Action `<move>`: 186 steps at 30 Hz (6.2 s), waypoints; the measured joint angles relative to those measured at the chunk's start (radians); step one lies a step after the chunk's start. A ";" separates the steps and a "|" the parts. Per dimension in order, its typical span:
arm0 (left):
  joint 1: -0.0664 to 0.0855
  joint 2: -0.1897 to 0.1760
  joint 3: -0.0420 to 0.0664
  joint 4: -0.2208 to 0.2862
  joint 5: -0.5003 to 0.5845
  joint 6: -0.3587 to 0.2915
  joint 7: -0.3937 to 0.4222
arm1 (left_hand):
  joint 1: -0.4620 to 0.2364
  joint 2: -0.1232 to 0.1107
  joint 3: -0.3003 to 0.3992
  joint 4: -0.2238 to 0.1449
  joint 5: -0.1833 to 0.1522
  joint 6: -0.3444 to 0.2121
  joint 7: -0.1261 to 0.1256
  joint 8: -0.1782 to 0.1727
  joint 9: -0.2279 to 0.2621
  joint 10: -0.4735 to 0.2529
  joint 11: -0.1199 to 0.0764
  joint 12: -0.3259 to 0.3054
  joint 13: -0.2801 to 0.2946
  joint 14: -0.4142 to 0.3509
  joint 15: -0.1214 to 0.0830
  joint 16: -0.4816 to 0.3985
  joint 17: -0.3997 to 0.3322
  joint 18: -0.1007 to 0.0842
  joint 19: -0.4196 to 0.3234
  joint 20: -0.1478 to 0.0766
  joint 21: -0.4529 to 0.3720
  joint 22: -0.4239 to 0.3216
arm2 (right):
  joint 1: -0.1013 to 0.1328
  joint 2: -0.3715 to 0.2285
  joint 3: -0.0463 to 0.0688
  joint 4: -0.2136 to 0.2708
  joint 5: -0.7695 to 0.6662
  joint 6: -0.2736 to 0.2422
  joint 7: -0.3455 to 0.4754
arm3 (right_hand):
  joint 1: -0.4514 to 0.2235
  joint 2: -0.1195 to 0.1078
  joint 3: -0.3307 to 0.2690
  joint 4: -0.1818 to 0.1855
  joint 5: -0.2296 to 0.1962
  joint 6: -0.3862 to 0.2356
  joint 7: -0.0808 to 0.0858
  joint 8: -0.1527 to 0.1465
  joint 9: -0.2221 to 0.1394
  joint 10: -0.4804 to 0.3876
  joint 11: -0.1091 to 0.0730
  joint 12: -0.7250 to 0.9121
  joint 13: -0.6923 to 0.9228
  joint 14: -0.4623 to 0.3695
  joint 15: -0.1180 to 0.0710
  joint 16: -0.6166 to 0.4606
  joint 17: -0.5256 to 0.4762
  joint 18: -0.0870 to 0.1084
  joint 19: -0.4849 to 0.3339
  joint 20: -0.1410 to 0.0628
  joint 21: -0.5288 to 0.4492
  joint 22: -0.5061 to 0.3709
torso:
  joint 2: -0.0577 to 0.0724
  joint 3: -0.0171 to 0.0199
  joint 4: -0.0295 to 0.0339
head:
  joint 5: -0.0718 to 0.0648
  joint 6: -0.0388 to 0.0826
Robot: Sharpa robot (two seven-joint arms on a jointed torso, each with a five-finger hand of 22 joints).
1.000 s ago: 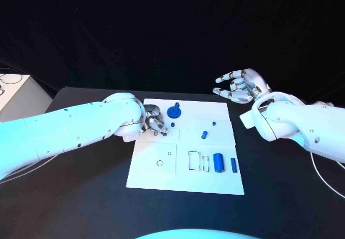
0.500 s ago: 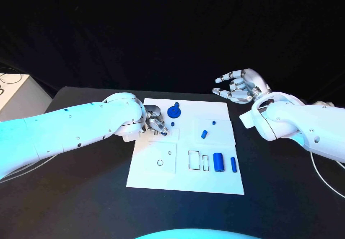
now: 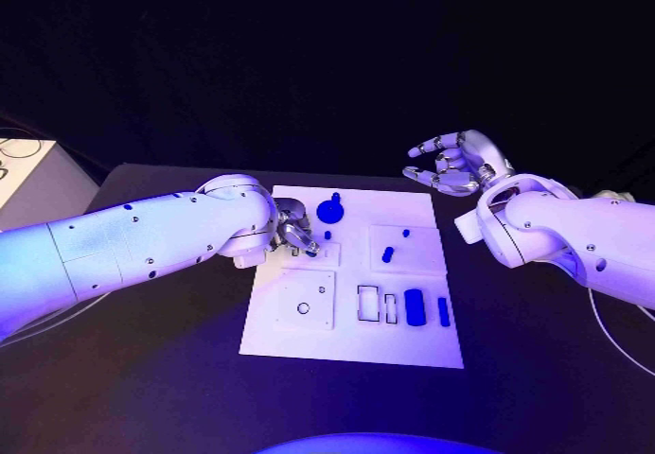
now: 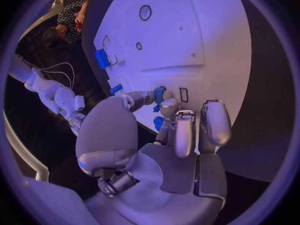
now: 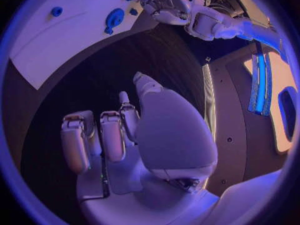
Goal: Assemble the parts on the task board
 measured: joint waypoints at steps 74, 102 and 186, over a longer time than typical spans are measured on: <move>-0.009 0.009 -0.004 -0.017 -0.014 -0.004 0.002 | -0.058 0.003 -0.345 0.083 -0.142 0.074 -0.048 -0.032 0.019 0.032 -0.015 0.006 0.026 0.000 -0.015 0.004 0.000 0.000 0.009 -0.009 -0.005 0.004 | -0.001 -0.006 0.000 0.004 0.004 0.004 0.002 | -0.003 -0.003 0.006 0.000 0.000 -0.003 0.003 0.000 -0.001 -0.015 0.000 -0.010 0.000 0.000 0.000 0.000 -0.001 0.000 0.000 0.000 0.000 0.000 | -0.002 -0.0012 0.0014 | -0.007 -0.016; -0.008 -0.048 0.091 0.039 -0.019 0.007 -0.002 | -0.051 0.010 -0.377 0.115 -0.153 0.071 -0.046 -0.035 0.020 0.012 -0.014 -0.004 0.003 0.000 -0.015 0.002 0.000 0.000 0.013 -0.013 -0.011 -0.003 | -0.009 -0.006 0.000 -0.004 0.008 0.004 0.004 | -0.008 0.000 0.005 0.000 0.000 -0.003 0.003 0.000 -0.001 -0.015 0.000 -0.010 0.000 0.000 0.000 0.000 -0.001 0.000 0.000 0.000 0.000 0.001 | -0.003 -0.0011 0.0016 | -0.008 0.001; 0.038 0.140 0.081 -0.415 0.079 0.133 0.042 | 0.050 0.060 -0.432 0.115 -0.144 -0.020 0.030 -0.219 -0.123 -0.154 0.050 -0.102 -0.162 0.002 0.031 -0.035 0.000 0.000 -0.050 0.036 -0.066 -0.094 | -0.009 -0.007 0.000 -0.002 0.018 0.004 0.017 | -0.016 0.000 0.005 0.000 0.000 -0.003 0.003 0.004 -0.001 -0.014 0.000 -0.010 0.000 0.000 0.000 0.000 0.000 0.000 0.000 0.000 0.000 0.001 | 0.019 -0.0069 -0.0095 | 0.012 0.035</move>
